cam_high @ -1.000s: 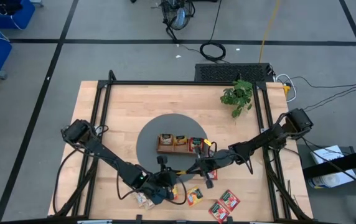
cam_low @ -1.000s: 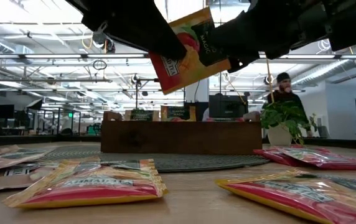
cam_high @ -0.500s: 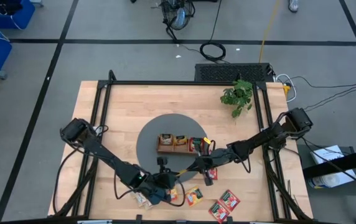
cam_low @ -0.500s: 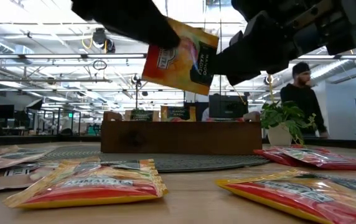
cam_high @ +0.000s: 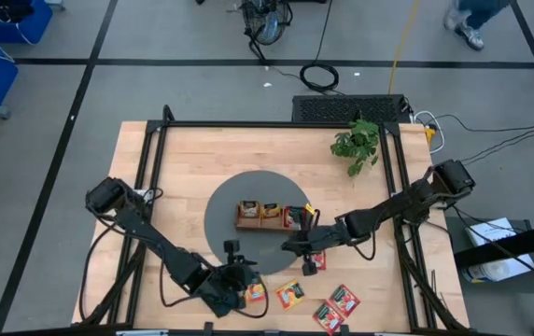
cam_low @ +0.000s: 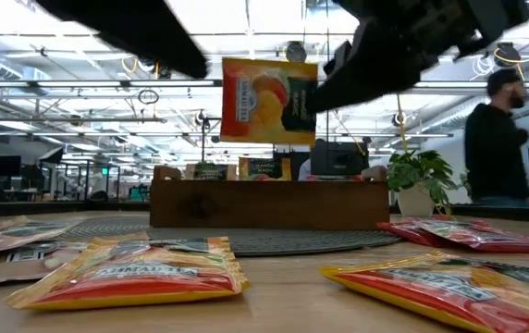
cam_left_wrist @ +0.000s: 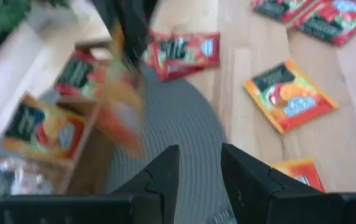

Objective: Pick & Place Tea
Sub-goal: Put the middle yellow tea sachet into the middle section of the wooden organizer

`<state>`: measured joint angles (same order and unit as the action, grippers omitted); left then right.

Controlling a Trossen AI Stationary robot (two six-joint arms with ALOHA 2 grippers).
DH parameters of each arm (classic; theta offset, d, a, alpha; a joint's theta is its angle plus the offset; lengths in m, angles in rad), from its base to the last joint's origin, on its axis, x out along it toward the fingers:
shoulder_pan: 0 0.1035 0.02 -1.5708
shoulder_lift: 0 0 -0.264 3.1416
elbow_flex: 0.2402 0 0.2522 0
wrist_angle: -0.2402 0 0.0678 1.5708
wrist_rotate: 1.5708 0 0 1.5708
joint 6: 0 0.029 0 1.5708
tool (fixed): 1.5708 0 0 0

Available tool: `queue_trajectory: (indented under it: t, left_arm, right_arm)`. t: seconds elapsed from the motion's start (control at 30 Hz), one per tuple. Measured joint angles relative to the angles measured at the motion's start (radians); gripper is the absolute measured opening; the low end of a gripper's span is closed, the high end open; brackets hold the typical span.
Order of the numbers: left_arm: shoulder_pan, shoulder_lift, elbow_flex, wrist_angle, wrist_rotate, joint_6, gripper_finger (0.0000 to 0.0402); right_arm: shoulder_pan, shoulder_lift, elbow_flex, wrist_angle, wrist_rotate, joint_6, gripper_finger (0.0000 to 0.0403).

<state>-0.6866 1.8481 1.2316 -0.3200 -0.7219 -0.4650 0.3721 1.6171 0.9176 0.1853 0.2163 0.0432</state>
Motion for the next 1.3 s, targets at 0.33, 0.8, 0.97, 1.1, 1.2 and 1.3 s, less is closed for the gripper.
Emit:
queue_trajectory:
  t: [0.33, 0.8, 0.97, 1.1, 1.2, 1.3]
  left_arm:
    - [-0.14, 0.0, 0.0, -0.084, -0.02, -0.192, 0.0124]
    - [-0.391, 0.032, -0.024, -0.122, -0.256, -0.358, 0.0124]
    - [-0.437, 0.04, -0.078, -0.101, -0.274, -0.459, 0.0124]
    - [-0.462, 0.04, -0.125, -0.088, -0.303, -0.513, 0.0124]
    - [-0.473, 0.04, -0.157, -0.09, -0.318, -0.549, 0.0124]
    - [-0.473, 0.04, -0.171, -0.089, -0.319, -0.568, 0.0124]
  right_arm:
    - [-0.065, 0.076, 0.562, -0.883, 0.095, -0.053, 0.0]
    - [-0.194, 0.694, 1.385, -1.765, 0.045, -0.069, 0.0]
    - [-0.223, 0.742, 1.429, -1.761, 0.039, -0.104, 0.0]
    - [-0.263, 0.743, 1.43, -1.755, 0.042, -0.103, 0.0]
    - [-0.282, 0.743, 1.43, -1.758, 0.018, -0.109, 0.0]
    - [-0.294, 0.742, 1.429, -1.757, 0.013, -0.118, 0.0]
